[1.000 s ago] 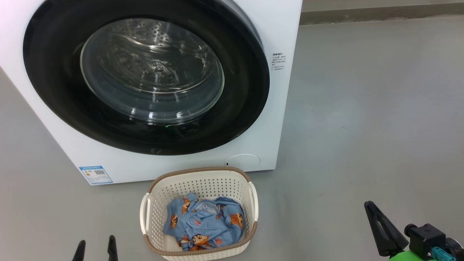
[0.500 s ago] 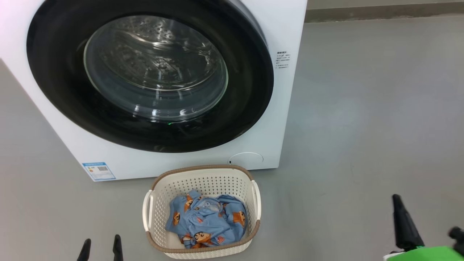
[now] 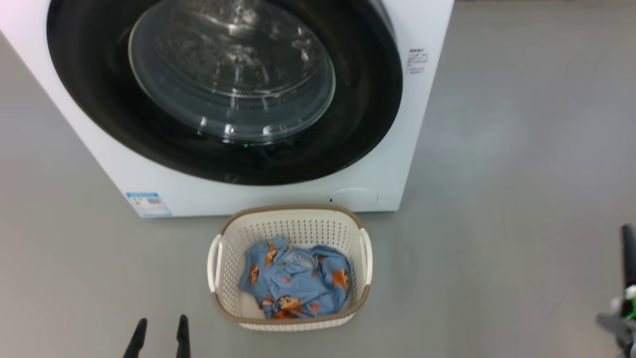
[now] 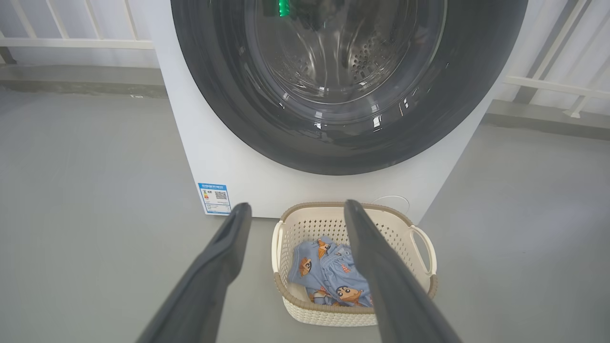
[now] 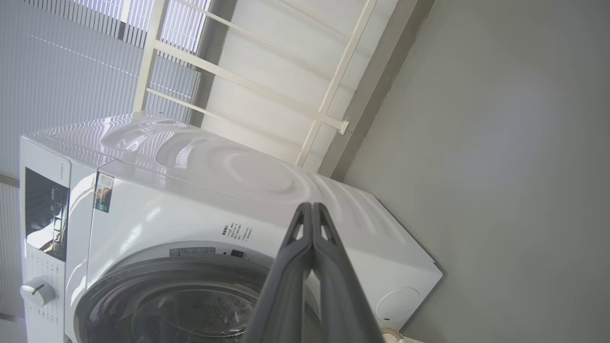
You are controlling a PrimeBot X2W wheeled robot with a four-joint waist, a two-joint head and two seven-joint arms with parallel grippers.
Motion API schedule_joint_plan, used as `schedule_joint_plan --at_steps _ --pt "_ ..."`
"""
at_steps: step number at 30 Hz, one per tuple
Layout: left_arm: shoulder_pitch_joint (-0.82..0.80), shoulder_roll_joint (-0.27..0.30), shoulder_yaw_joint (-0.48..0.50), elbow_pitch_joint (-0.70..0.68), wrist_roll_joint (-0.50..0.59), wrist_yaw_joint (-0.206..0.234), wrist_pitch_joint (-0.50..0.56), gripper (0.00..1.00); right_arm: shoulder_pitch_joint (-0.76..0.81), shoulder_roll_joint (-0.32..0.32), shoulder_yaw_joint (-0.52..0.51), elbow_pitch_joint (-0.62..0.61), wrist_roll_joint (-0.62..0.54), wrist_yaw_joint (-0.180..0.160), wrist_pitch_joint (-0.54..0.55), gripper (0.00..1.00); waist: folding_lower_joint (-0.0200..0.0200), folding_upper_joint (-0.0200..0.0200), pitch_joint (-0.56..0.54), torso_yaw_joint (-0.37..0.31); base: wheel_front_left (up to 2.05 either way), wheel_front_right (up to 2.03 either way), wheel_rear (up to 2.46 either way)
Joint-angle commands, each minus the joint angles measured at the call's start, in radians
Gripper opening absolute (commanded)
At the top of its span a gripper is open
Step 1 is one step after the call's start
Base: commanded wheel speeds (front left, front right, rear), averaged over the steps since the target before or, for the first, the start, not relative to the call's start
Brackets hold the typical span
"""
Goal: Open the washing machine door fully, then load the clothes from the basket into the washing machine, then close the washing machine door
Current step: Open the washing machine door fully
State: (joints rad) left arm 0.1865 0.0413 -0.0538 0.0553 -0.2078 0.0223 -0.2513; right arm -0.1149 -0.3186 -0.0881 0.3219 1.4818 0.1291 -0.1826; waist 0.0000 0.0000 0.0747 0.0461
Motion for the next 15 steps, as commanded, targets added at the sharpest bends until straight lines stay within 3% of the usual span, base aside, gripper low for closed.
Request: schedule_joint_plan --at_steps 1,8,15 --pt "-0.031 0.009 0.019 -0.039 0.004 0.012 -0.01 1.0 -0.058 -0.047 -0.009 -0.013 0.06 0.002 0.028 0.0 0.0 0.0 0.056 0.03 0.0 0.0 0.0" --pt "-0.058 0.009 -0.015 -0.068 0.0 0.047 -0.01 1.0 -0.16 -0.094 -0.121 0.016 0.204 0.002 0.166 0.0 0.0 0.0 0.154 0.07 0.0 0.0 0.0" --pt "-0.07 0.009 -0.054 -0.093 -0.006 0.085 -0.01 1.0 -0.273 -0.124 -0.216 0.058 0.249 0.002 0.36 0.0 0.0 0.0 0.227 0.121 0.0 0.0 0.0"
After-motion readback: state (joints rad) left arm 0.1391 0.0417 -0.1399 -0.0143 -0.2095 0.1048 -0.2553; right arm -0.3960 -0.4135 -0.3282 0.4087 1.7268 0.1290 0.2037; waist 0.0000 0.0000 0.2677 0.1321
